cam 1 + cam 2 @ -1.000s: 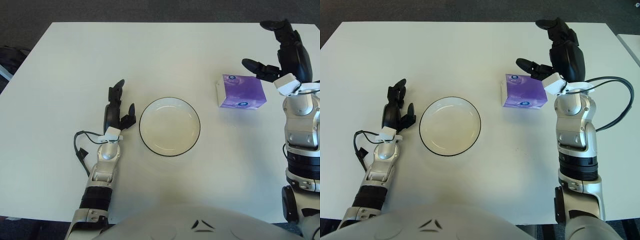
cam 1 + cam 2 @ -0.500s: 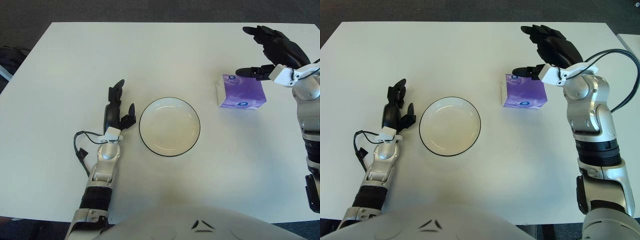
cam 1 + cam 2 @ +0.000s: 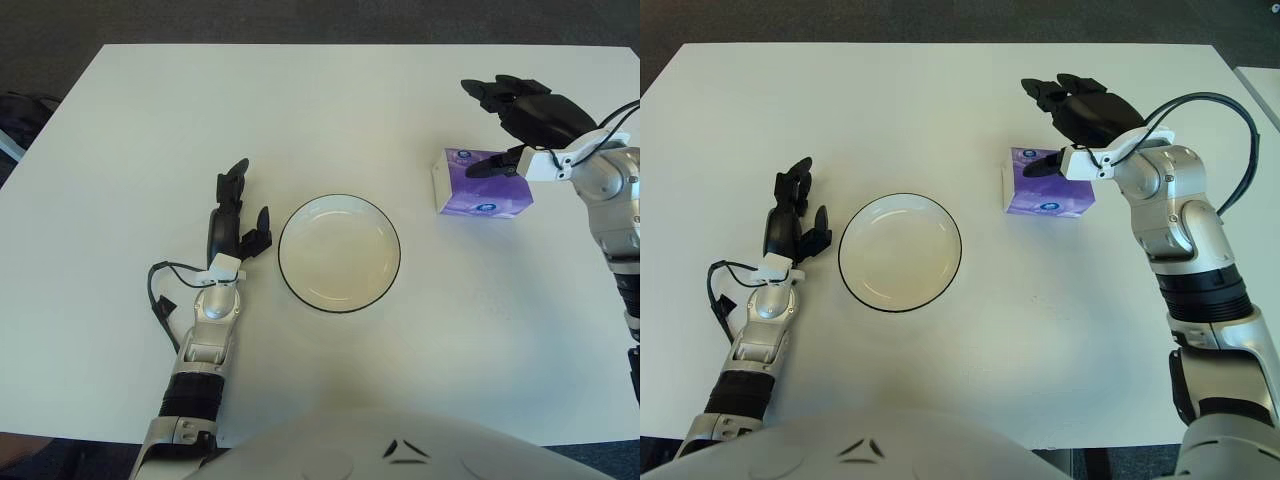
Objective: Put the tissue paper into the plate.
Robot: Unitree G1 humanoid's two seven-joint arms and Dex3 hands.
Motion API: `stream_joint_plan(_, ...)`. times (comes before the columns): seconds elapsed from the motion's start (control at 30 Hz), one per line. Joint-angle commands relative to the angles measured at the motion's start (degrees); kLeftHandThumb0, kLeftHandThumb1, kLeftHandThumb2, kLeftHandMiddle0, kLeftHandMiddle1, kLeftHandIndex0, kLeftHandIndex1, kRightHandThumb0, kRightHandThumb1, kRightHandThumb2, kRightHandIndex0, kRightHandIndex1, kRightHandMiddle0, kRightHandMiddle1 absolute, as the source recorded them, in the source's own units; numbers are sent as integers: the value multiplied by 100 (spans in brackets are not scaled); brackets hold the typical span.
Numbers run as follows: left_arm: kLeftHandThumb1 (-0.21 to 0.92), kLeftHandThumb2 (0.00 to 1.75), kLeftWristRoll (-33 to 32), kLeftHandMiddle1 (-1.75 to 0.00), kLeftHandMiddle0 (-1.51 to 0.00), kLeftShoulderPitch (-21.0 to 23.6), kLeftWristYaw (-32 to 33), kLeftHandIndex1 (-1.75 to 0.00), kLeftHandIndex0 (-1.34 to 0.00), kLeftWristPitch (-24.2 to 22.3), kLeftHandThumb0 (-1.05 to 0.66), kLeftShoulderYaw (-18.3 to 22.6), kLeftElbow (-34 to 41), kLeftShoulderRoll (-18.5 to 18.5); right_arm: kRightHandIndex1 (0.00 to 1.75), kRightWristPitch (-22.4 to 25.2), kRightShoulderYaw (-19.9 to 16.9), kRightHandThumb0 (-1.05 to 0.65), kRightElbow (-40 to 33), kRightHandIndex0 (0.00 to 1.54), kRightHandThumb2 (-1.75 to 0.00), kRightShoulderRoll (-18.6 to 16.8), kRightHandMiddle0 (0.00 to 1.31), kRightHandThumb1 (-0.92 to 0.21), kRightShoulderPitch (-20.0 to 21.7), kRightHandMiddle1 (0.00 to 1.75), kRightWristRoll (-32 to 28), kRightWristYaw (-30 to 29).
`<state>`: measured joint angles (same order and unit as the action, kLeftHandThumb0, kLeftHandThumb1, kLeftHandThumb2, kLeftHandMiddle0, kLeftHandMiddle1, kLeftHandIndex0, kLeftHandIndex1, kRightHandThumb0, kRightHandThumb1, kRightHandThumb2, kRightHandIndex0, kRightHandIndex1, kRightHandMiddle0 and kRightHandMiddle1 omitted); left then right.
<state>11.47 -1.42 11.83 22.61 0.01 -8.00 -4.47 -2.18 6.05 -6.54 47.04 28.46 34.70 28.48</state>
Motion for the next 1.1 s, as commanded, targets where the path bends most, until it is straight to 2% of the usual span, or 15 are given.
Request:
stream_joint_plan(0.0, 92, 76, -1, -3, -27, -472, -54, -70, 0, -239, -70, -52, -677, 66, 0, -209, 108, -105, 6, 0, -16, 231, 0, -92, 143, 0, 48, 264)
stream_joint_plan(0.43, 92, 75, -41, -4, -28, -423, -54, -72, 0, -159, -71, -22, -767, 55, 0, -847, 272, -105, 259, 0, -13, 465, 0, -92, 448, 0, -52, 810)
stream_joint_plan(0.8, 92, 75, -106, -4, -29, -397, -80, -72, 0, -144, -70, -20, -757, 21, 0, -1623, 296, -105, 751, 0, -9, 416, 0, -92, 513, 0, -143, 651)
stream_joint_plan(1.07, 92, 75, -109, -4, -29, -392, -89, -72, 0, -159, -69, -21, -706, -12, 0, -1842, 331, -105, 950, 0, -7, 375, 0, -91, 575, 0, -35, 592)
